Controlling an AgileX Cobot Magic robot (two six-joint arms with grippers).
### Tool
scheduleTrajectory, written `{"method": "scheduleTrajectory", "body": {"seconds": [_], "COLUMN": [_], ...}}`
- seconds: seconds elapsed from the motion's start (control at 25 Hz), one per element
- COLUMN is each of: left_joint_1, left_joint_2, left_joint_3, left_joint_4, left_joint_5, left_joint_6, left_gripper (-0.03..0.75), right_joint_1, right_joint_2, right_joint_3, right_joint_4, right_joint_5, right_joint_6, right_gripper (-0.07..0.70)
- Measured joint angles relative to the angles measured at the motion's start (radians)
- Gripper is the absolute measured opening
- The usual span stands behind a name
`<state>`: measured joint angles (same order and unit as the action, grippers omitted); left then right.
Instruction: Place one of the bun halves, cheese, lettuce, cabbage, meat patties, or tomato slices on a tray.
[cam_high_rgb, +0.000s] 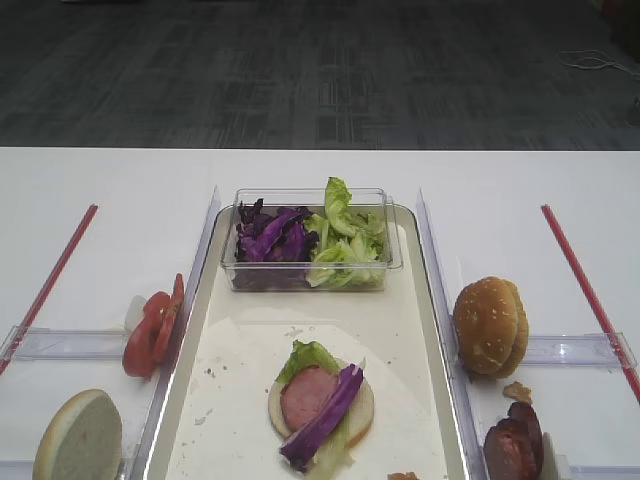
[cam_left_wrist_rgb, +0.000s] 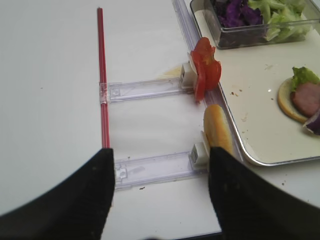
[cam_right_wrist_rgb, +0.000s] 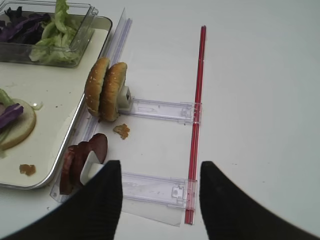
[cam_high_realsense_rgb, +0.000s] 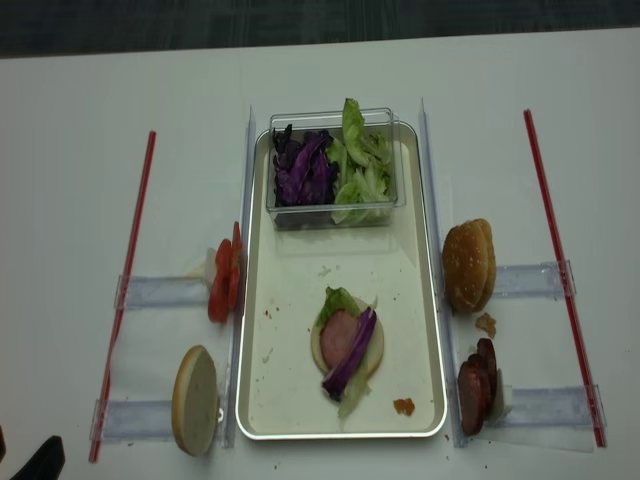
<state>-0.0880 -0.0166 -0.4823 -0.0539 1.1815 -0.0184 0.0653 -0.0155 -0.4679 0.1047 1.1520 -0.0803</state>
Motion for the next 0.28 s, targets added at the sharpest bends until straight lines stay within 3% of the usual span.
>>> {"method": "scheduleTrajectory", "body": {"seconds": [0.28], "left_joint_1": [0.0], "left_joint_2": [0.0], "left_joint_3": [0.0], "left_joint_4": [0.0], "left_joint_5": [0.0], "left_joint_6": [0.0], "left_gripper": [0.396], "right_joint_1": [0.0], "right_joint_2": [0.0], "right_joint_3": [0.0], "right_joint_4": [-0.004], "right_joint_5": [0.0], "right_joint_6": [0.001], "right_gripper": [0.38]}}
